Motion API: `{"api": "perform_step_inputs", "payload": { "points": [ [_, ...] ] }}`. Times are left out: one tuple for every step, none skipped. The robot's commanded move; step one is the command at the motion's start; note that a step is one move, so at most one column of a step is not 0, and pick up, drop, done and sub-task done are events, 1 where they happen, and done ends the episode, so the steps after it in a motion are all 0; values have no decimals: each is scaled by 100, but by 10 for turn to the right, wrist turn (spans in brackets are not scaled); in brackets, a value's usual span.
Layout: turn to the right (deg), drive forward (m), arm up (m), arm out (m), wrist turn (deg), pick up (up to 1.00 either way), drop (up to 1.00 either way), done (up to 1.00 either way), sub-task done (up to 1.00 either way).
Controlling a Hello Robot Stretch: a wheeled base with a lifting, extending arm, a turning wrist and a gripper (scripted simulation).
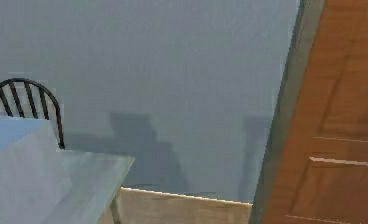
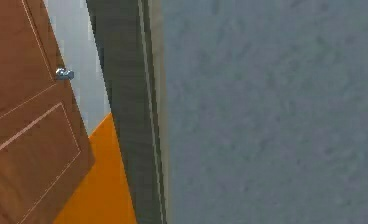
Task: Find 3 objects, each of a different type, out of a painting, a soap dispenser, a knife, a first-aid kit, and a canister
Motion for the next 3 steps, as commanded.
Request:
{"api": "perform_step_inputs", "payload": {
  "points": [
    [330,0,0,0,0,0,0,0,0],
    [0,20,0,0,0,0,0,0,0],
    [180,0,0,0,0,0,0,0,0]
  ]
}}
